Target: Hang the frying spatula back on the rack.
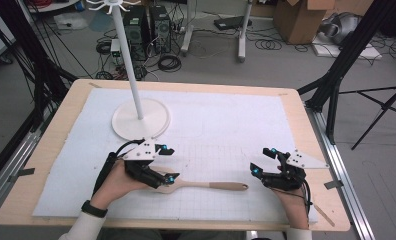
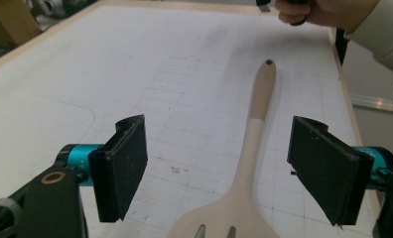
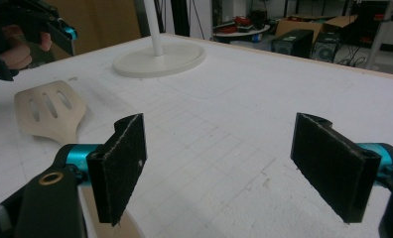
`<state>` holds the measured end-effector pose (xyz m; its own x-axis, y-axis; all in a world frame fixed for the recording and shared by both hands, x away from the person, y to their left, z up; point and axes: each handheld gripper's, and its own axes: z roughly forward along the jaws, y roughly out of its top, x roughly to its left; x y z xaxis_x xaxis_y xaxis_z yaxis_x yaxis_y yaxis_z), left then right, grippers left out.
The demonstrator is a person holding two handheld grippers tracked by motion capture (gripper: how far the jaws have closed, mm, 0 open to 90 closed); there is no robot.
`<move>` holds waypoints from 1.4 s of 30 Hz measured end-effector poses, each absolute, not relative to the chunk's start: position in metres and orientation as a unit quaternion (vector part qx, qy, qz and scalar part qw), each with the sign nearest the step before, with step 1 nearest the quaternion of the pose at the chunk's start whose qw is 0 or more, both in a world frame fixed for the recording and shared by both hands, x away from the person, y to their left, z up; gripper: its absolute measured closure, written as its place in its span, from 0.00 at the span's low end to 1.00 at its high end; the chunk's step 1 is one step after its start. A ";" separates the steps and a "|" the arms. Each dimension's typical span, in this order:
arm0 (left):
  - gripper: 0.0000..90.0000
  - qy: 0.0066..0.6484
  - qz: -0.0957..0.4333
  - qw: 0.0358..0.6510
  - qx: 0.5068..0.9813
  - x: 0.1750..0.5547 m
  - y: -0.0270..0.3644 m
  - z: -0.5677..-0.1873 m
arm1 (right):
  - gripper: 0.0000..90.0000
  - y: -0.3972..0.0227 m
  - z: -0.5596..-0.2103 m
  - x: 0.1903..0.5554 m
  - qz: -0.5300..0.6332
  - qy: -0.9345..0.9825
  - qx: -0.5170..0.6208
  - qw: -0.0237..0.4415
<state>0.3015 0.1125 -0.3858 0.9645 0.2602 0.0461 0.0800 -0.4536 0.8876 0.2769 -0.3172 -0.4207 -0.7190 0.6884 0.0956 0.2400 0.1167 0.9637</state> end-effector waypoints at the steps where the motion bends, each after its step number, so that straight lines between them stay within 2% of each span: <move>1: 0.27 0.096 0.082 0.505 0.854 0.303 0.108 -0.385 | 0.23 -0.317 -0.421 0.277 0.582 0.722 0.321 0.193; 11: 0.29 0.058 0.050 0.424 0.902 0.310 0.066 -0.388 | 0.23 -0.318 -0.420 0.277 0.583 0.720 0.321 0.195; 19: 0.45 0.030 0.029 0.346 0.937 0.309 0.034 -0.398 | 0.23 -0.319 -0.420 0.277 0.585 0.720 0.318 0.197; 26: 0.60 0.026 0.025 0.296 0.954 0.311 0.021 -0.403 | 0.23 -0.320 -0.420 0.277 0.583 0.720 0.321 0.197; 30: 0.66 0.023 0.021 0.273 0.961 0.311 0.015 -0.405 | 0.23 -0.320 -0.419 0.277 0.583 0.719 0.323 0.197; 42: 0.74 0.022 0.011 0.221 0.975 0.316 0.002 -0.411 | 0.23 -0.322 -0.419 0.277 0.586 0.717 0.322 0.197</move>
